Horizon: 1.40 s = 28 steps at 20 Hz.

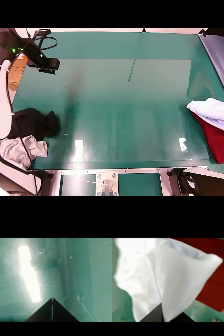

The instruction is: Fold the shirts.

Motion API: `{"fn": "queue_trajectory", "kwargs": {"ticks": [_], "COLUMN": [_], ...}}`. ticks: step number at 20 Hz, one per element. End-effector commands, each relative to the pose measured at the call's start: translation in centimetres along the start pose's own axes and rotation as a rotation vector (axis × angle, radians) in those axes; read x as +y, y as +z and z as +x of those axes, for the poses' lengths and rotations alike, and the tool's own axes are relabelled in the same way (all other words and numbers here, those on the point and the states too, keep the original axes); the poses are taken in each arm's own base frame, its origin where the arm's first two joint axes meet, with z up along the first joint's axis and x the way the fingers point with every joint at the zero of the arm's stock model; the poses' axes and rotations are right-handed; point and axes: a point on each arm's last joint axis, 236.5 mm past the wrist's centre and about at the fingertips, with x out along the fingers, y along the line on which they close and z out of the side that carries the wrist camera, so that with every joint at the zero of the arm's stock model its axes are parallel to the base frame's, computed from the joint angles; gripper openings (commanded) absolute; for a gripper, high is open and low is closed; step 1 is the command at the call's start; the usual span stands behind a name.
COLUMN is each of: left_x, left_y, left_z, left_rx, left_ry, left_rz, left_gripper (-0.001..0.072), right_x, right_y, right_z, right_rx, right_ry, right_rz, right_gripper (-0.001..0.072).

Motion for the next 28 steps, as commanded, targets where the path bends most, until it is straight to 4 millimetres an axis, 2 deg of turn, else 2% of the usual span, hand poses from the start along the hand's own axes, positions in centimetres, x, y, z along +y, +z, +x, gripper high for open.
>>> {"fn": "queue_trajectory", "kwargs": {"ticks": [1, 3, 4, 5, 6, 8, 9, 10, 11, 12, 13, 15, 16, 17, 18, 19, 20, 22, 24, 26, 28], "left_x": [0.0, 0.0, 0.0, 0.0, 0.0, -0.1, -0.1, 0.0, 0.0, 0.0, -0.1, -1.3, -2.3, -3.4, -4.2, -5.3, -6.4, -8.9, -10.8, -12.1, -13.0], "left_y": [0.0, 0.1, 0.2, 0.3, 0.4, 0.5, 0.6, 0.7, 0.8, 1.0, 1.0, 0.8, 0.3, -0.6, -1.8, -3.4, -5.0, -8.9, -12.9, -16.8, -19.2], "left_z": [0.0, 0.0, 0.0, 0.0, 0.0, 0.0, 0.0, 0.0, 0.0, -0.1, -0.2, -0.5, -0.5, -0.3, 0.0, 0.4, 0.8, 1.3, 1.4, 1.0, 0.2], "left_rx": [0.000, -0.004, -0.007, -0.012, -0.016, -0.020, -0.023, -0.029, -0.035, -0.042, -0.045, -0.037, -0.020, 0.012, 0.050, 0.086, 0.118, 0.146, 0.156, 0.180, 0.171], "left_ry": [-0.003, -0.003, -0.003, -0.002, -0.004, -0.005, -0.004, -0.003, -0.002, -0.002, -0.006, -0.054, -0.096, -0.125, -0.131, -0.139, -0.147, -0.157, -0.163, -0.168, -0.171], "left_rz": [0.000, 0.000, 0.000, 0.000, 0.000, 0.000, 0.002, 0.002, 0.002, 0.001, 0.000, -0.001, -0.009, -0.005, 0.000, 0.014, 0.027, 0.048, 0.047, 0.047, 0.049], "left_gripper": [0.0026, 0.0026, 0.0026, 0.0026, 0.0026, 0.0025, 0.0026, 0.0025, 0.0025, 0.0025, 0.0025, 0.0025, 0.0024, 0.0024, 0.0024, 0.0024, 0.0024, 0.0024, 0.0024, 0.0024, 0.0025], "right_x": [-6.2, -8.0, -8.6, -9.0, -9.7, -10.5, -9.8, -7.7, -4.8, -0.7, 3.6, 11.7, 15.0, 17.4, 19.1, 20.2, 20.5, 19.2, 16.4, 13.9, 13.0], "right_y": [-2.1, -3.0, -3.5, -4.4, -5.2, -5.0, -4.4, -3.4, -2.3, -1.5, -1.1, -2.0, -3.5, -5.5, -7.8, -10.4, -13.5, -20.1, -26.0, -30.1, -32.6], "right_z": [2.9, 5.1, 6.4, 7.6, 8.4, 8.1, 7.5, 6.8, 6.2, 5.5, 4.8, 3.8, 3.7, 3.9, 4.3, 5.0, 6.0, 8.4, 10.9, 12.6, 13.0], "right_rx": [0.085, 0.111, 0.126, 0.156, 0.189, 0.182, 0.162, 0.132, 0.102, 0.074, 0.046, 0.010, 0.006, 0.002, 0.002, 0.017, 0.042, 0.114, 0.173, 0.209, 0.222], "right_ry": [-0.214, -0.260, -0.264, -0.268, -0.286, -0.322, -0.306, -0.245, -0.160, -0.054, 0.045, 0.195, 0.246, 0.258, 0.263, 0.264, 0.261, 0.255, 0.247, 0.254, 0.288], "right_rz": [0.092, 0.102, 0.107, 0.114, 0.119, 0.133, 0.156, 0.148, 0.109, 0.027, -0.071, -0.272, -0.366, -0.457, -0.544, -0.617, -0.684, -0.800, -0.880, -0.934, -0.967], "right_gripper": [0.0013, 0.0018, 0.0146, 0.0407, 0.0559, 0.0558, 0.0557, 0.0552, 0.0490, 0.0218, 0.0062, 0.0058, 0.0047, 0.0045, 0.0013, 0.0013, 0.0013, 0.0013, 0.0014, 0.0014, 0.0014]}}
